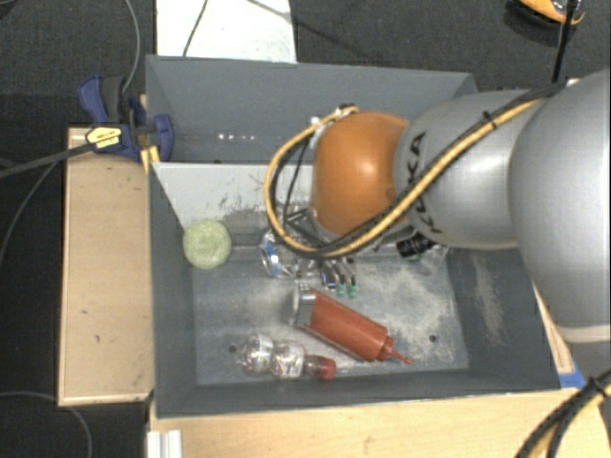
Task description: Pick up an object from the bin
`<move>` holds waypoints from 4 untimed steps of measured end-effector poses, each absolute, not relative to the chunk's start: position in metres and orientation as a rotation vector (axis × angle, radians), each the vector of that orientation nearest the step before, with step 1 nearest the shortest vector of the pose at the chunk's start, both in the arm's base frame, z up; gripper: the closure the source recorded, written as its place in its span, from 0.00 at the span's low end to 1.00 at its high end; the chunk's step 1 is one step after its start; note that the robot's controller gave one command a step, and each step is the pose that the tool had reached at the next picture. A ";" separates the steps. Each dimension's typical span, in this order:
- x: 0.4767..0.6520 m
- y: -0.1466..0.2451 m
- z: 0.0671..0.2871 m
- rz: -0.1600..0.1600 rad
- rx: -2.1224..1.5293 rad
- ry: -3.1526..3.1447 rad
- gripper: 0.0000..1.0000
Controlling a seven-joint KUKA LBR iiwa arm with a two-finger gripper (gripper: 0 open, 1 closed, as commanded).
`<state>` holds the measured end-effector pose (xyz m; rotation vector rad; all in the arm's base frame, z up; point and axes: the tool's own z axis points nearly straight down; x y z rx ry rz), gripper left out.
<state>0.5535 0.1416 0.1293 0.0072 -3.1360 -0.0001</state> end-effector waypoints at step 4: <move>0.542 0.077 0.113 -0.006 -0.210 -3.141 0.00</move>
Offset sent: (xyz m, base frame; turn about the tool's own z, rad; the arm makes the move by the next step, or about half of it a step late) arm -0.0178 -0.0744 -0.0593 0.2515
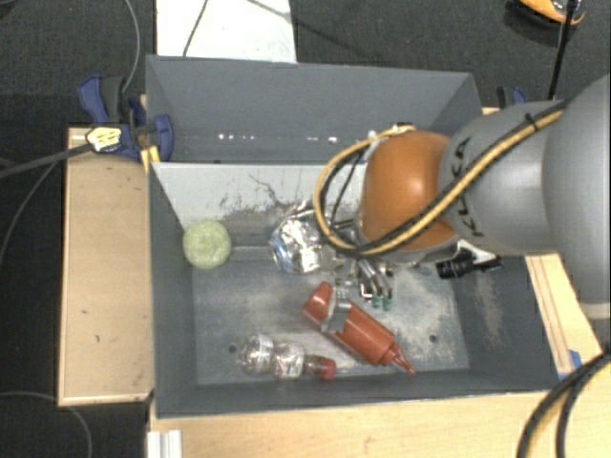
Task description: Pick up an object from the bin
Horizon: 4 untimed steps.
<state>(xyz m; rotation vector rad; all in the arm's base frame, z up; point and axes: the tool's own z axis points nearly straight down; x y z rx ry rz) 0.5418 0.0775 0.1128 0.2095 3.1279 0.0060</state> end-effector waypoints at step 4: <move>0.540 0.054 0.073 0.007 0.390 3.112 1.00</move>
Offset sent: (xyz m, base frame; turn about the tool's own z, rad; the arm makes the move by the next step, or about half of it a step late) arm -0.0011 -0.0234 -0.0428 0.1112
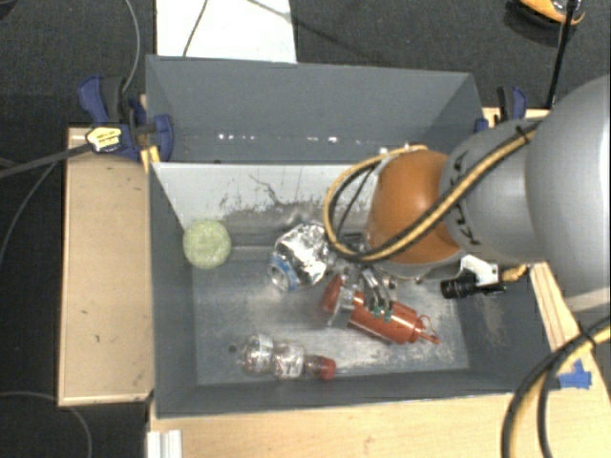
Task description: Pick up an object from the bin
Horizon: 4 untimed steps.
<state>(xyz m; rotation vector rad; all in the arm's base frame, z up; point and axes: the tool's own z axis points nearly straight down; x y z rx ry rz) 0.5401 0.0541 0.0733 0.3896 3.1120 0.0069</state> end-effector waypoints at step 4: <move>0.540 0.054 0.137 0.008 0.390 3.110 1.00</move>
Offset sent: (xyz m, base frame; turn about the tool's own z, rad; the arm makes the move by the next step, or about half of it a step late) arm 0.0001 0.0000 0.0758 0.0000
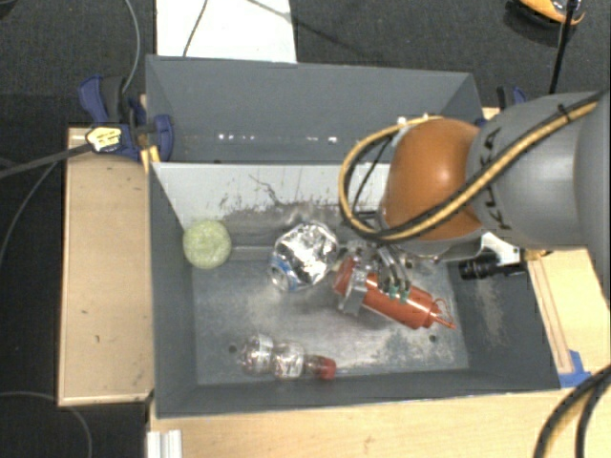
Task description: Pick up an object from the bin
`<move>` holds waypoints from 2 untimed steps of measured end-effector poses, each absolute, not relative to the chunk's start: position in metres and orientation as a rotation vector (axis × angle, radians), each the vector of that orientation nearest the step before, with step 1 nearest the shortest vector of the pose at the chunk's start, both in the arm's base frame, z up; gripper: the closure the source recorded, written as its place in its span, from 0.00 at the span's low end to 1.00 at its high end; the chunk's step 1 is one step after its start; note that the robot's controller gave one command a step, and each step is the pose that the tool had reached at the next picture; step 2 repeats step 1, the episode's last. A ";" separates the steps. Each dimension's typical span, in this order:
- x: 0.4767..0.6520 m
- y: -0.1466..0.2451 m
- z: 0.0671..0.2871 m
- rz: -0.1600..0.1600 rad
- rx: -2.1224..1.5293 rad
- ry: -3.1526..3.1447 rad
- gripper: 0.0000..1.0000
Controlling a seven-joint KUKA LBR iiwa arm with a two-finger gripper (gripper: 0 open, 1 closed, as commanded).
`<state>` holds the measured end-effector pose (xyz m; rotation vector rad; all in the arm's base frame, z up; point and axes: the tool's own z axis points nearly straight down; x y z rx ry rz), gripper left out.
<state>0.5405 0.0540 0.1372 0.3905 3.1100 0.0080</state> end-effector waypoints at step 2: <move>0.541 0.054 0.145 0.009 0.391 3.107 1.00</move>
Offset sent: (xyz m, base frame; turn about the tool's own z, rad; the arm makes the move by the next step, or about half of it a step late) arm 0.0001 0.0001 0.0619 0.0000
